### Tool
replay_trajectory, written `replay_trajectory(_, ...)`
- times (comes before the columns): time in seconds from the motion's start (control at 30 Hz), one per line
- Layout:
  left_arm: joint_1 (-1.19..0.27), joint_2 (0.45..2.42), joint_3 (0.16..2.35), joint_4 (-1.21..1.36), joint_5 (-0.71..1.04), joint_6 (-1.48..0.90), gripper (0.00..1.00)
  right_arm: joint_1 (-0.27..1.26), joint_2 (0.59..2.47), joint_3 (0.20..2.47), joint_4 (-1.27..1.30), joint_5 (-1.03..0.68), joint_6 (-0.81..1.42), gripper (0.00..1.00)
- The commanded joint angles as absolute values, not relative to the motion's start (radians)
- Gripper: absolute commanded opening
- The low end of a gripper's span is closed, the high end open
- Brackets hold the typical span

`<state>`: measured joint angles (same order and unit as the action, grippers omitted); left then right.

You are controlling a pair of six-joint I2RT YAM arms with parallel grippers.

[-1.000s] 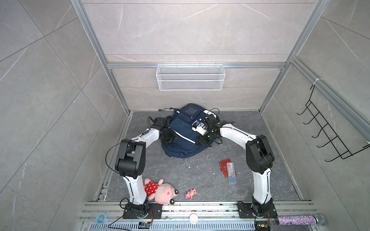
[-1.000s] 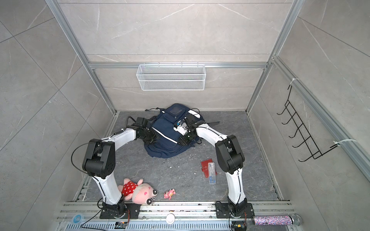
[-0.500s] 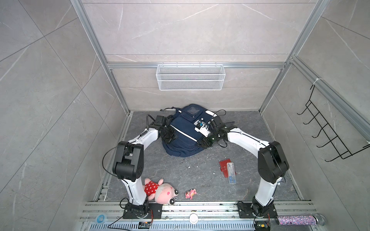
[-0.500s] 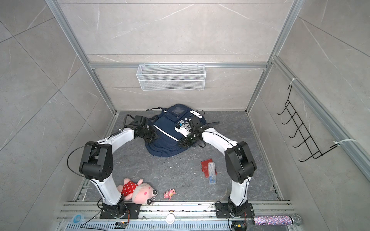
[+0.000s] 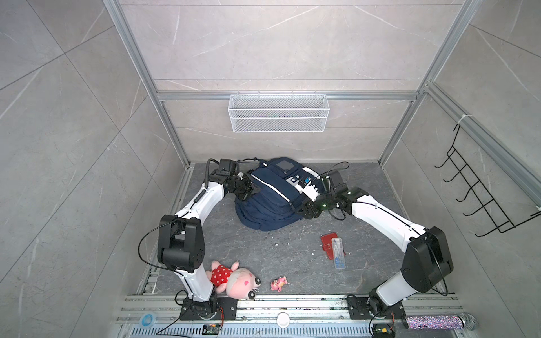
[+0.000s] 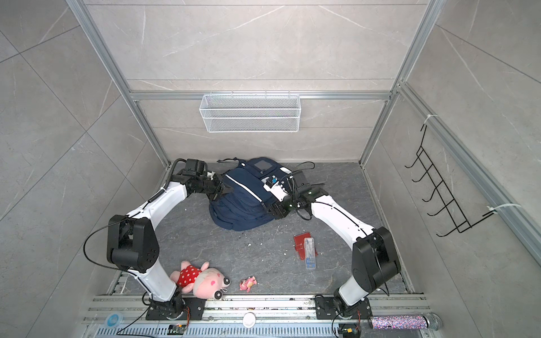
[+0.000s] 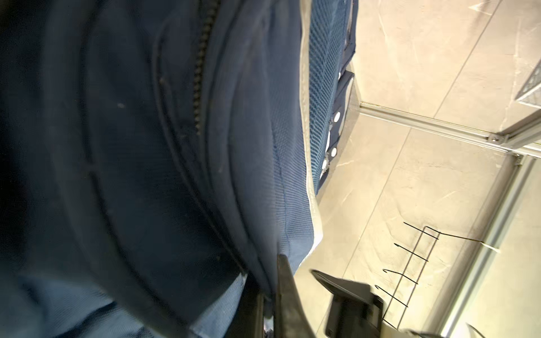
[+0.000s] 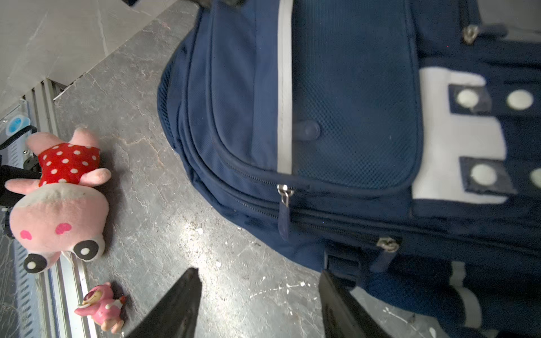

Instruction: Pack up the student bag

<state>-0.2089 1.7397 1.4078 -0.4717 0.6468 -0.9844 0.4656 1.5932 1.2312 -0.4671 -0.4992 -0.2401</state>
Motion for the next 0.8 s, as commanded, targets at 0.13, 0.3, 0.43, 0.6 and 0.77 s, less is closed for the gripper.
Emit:
replay_trajectory(0.13,-0.215,1.646,1.481,-0.399,0.787,-0.992,0.0,0.443,1.639,1.217,-0.383,-0.579,-0.175,0.65)
replay_trajectory(0.3,-0.227,1.646,1.48,-0.385,0.775,-0.998,0.0,0.443,1.727,1.261,-0.368,-0.606,-0.179,0.63)
replay_trajectory(0.43,-0.236,1.645,1.471,-0.377,0.774,-1.008,0.0,0.444,1.784,1.31,-0.363,-0.605,-0.173,0.61)
replay_trajectory(0.6,-0.241,1.635,1.452,-0.358,0.769,-1.015,0.0,0.445,1.819,1.337,-0.349,-0.603,-0.156,0.47)
replay_trajectory(0.77,-0.242,1.634,1.436,-0.349,0.767,-1.018,0.0,0.446,1.837,1.341,-0.363,-0.606,-0.165,0.32)
